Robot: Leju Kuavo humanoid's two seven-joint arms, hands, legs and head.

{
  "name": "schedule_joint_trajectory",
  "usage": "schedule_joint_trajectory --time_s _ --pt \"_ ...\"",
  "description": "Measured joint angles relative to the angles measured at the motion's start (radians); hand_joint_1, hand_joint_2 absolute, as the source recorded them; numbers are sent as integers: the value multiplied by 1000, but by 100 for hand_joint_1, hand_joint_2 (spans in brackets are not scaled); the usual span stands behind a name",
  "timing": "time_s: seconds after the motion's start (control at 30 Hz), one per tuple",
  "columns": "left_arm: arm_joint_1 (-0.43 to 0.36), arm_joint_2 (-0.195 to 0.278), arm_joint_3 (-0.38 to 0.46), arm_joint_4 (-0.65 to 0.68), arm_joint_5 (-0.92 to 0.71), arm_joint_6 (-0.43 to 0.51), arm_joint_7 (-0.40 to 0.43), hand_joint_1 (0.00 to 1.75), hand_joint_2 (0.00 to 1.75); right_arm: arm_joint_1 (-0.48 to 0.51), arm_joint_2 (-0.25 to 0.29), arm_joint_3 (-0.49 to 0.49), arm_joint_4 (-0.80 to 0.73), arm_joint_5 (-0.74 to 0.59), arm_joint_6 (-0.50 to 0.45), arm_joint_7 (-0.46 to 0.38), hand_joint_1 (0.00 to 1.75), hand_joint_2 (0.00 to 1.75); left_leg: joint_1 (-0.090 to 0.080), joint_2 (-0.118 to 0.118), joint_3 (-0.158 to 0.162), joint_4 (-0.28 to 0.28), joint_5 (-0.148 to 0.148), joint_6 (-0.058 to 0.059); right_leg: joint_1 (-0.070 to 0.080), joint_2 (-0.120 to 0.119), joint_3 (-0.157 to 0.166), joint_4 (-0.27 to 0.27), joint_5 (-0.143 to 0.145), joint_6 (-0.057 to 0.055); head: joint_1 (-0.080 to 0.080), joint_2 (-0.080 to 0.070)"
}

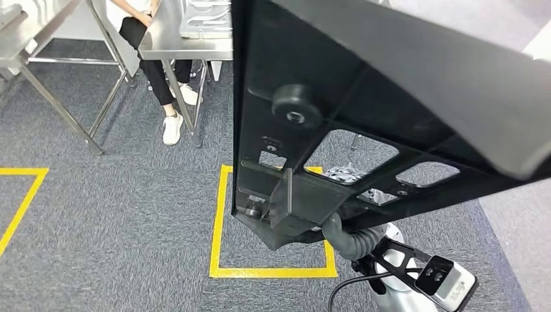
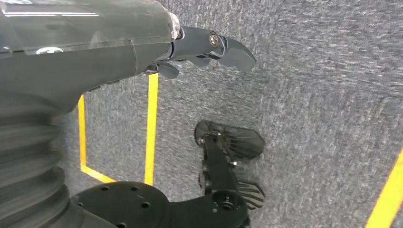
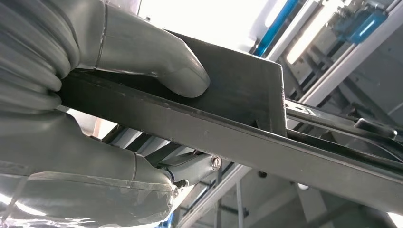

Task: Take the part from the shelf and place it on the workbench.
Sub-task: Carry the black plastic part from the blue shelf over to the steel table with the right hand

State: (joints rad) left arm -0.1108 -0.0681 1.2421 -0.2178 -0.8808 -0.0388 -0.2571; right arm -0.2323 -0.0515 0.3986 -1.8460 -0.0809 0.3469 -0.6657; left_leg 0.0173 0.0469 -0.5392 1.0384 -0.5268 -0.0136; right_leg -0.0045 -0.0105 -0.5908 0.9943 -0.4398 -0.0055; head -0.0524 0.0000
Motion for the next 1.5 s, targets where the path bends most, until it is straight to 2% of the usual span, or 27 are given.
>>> schedule_joint_trajectory --time_s 0.03,0.1,0.13,0.17,0.2,0.27,0.3,0.37,0.47,0.53,0.63,0.67,0.7,0.77,0.83,0.9,0.97,1.0,1.07,1.13,1.2,1.23,1.27,1.33,1.37,1.4,1.5 --pt "1 0 0 0 0 0 -2 0 175 0 0 0 2 2 -7 0 175 175 1 -15 -23 48 -24 -2 -2 1 7 -6 0 -6 0 0" --pt "7 0 0 0 -1 0 -3 0 175 0 -1 2 7 5 -16 0 175 175 1 -33 -96 181 -77 -5 1 7 12 -6 -5 -14 0 0" --pt "10 0 0 0 -1 0 -3 0 175 2 -1 3 9 8 -18 0 175 175 1 -36 -129 233 -87 -7 2 12 14 -5 -8 -15 0 0" --pt "13 0 0 0 -1 0 -3 0 175 3 -1 4 11 10 -20 0 175 175 1 -37 -145 249 -77 -8 3 17 17 -3 -12 -15 0 0" --pt "14 0 0 0 -1 1 -4 0 175 3 -1 6 12 11 -21 0 175 175 2 -37 -143 225 -47 -7 3 23 20 -1 -17 -14 0 0" --pt "15 1 0 0 -2 1 -6 0 175 4 -1 9 14 13 -27 0 175 175 2 -39 -94 102 29 -2 2 31 31 5 -30 -8 0 0" --pt "14 1 0 0 -2 1 -8 0 175 3 -1 10 14 14 -31 0 175 175 0 -41 -68 43 51 3 3 34 35 9 -37 -3 0 0" --pt "13 1 0 0 -2 2 -9 0 175 2 -1 13 16 14 -36 0 175 175 -3 -45 -43 -12 56 14 6 39 38 13 -43 9 0 0" --pt "13 1 0 0 -3 2 -11 0 175 3 -1 17 16 14 -40 0 175 175 -2 -44 -30 -23 50 33 5 36 34 34 -47 25 0 0" --pt "13 1 0 0 -3 3 -12 0 175 3 -1 18 15 14 -43 0 175 175 1 -44 -13 -29 45 42 2 27 -5 108 -74 34 0 0" --pt "13 1 0 0 -5 5 -13 0 175 8 -2 18 16 14 -51 0 175 175 1 -43 5 -31 29 45 -5 22 -125 282 -128 45 0 0" --pt "14 1 0 0 -6 5 -13 0 175 9 -2 19 17 15 -53 0 175 175 1 -43 12 -31 22 44 -7 21 -150 302 -125 47 0 0" --pt "15 1 0 0 -7 5 -13 0 175 10 -3 19 18 15 -55 0 175 175 1 -43 23 -31 13 43 -8 20 -156 287 -103 46 0 0" --pt "17 1 0 0 -8 4 -13 0 175 10 -3 19 18 16 -64 0 175 175 1 -43 49 -32 -6 38 -7 14 -123 163 -10 38 0 0" --pt "15 0 0 0 -9 3 -14 0 175 9 -4 19 23 19 -80 0 175 175 0 -41 67 -36 -23 29 2 7 -90 55 44 27 0 0" --pt "14 0 0 0 -9 2 -16 0 175 10 -7 20 31 23 -96 0 175 175 -1 -38 79 -42 -27 17 10 5 -83 30 42 14 0 0" --pt "14 1 0 0 -8 2 -18 0 175 10 -8 20 36 27 -108 0 175 175 -1 -36 86 -29 -20 6 7 10 -63 16 40 1 0 0" --pt "13 1 0 0 -8 2 -19 0 175 9 -9 20 38 28 -112 0 175 175 0 -36 77 -1 -16 2 4 11 -48 9 35 -4 0 0" --pt "9 1 0 0 -8 2 -21 0 175 1 -10 22 48 26 -113 2 175 175 2 -38 16 105 -30 -2 2 12 -21 -3 23 -13 0 0" --pt "11 1 1 0 -6 2 -21 0 175 -6 -10 26 67 14 -110 6 175 175 2 -38 -70 214 -86 -5 3 15 -1 -6 7 -18 0 0" --pt "16 2 3 0 -2 5 -21 0 175 -13 -10 33 95 -1 -109 12 175 175 2 -38 -121 232 -129 -4 4 20 24 -5 -13 -18 0 0" --pt "17 2 4 0 1 6 -20 0 175 -17 -10 35 110 -8 -113 15 175 175 2 -38 -127 200 -115 -2 5 22 39 -5 -24 -17 0 0" --pt "18 2 5 0 2 7 -20 0 175 -21 -10 37 123 -14 -118 17 175 175 1 -39 -123 147 -71 2 6 24 54 -5 -35 -15 0 0" --pt "19 3 6 0 5 8 -20 0 175 -31 -10 40 147 -25 -125 16 175 175 -3 -39 -112 36 45 10 11 26 74 0 -56 -8 0 0" --pt "20 4 7 0 6 8 -20 0 175 -36 -10 41 157 -29 -125 14 175 175 -5 -40 -108 5 85 15 13 28 80 2 -66 -3 0 0" --pt "20 4 8 0 7 9 -21 0 175 -40 -10 42 166 -30 -124 11 175 175 -6 -41 -107 -9 101 20 14 29 85 7 -73 3 0 0" --pt "17 3 11 0 9 9 -23 0 175 -52 -10 47 174 -14 -129 5 175 175 -3 -43 -83 -13 98 38 11 27 87 37 -86 21 0 0"
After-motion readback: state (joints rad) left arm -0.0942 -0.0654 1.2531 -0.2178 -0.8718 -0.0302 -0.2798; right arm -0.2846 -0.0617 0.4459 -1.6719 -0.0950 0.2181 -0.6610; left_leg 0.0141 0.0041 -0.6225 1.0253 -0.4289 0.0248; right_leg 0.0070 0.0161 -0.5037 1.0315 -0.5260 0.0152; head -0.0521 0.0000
